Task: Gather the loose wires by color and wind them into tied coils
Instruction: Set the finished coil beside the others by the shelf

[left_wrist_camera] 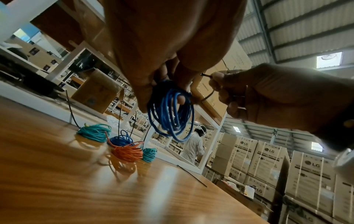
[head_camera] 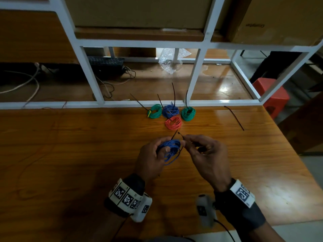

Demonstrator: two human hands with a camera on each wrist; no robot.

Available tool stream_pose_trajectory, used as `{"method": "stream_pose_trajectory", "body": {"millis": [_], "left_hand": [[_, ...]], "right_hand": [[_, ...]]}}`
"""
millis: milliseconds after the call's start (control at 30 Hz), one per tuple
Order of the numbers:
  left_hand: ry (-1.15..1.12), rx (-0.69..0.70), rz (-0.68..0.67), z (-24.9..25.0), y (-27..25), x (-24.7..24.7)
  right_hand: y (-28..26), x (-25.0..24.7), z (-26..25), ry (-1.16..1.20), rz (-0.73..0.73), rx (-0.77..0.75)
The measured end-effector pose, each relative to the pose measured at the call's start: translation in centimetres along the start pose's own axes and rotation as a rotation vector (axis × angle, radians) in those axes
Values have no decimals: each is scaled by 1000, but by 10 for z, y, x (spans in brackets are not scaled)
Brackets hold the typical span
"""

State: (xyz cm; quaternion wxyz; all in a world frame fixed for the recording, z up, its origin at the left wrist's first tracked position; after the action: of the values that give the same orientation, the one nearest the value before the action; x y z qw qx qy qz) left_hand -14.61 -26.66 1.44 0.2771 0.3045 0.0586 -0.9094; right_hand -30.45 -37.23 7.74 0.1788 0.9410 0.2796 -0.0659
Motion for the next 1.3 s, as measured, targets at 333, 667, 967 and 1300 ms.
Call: {"method": "stream_pose_trajectory", "body": {"millis": [333, 667, 967, 1300], "left_hand": [[59, 54, 22, 7, -4, -13], [79, 89, 22, 9, 4, -19], [125, 104, 36, 8, 16, -24], [182, 162, 12, 8, 23, -24]], "right_hand": [[10, 7, -7, -100, 1, -48], [16, 14, -3, -210, -36, -61], [19, 14, -16, -137, 45, -155], [23, 20, -14, -278, 10, -172]]}}
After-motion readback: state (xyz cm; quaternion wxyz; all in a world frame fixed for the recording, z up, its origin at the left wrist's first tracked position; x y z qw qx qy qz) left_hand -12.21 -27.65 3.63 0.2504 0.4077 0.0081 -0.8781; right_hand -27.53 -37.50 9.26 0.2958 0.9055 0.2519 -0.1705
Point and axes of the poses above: each hand's wrist, its own y-axis towards the middle knuckle, its own x-axis out of the palm, z = x × y, the point moved 5 cm from there along y, towards the middle knuckle, and after that the axes turned 13 degrees about y, right-handed, at the moved point
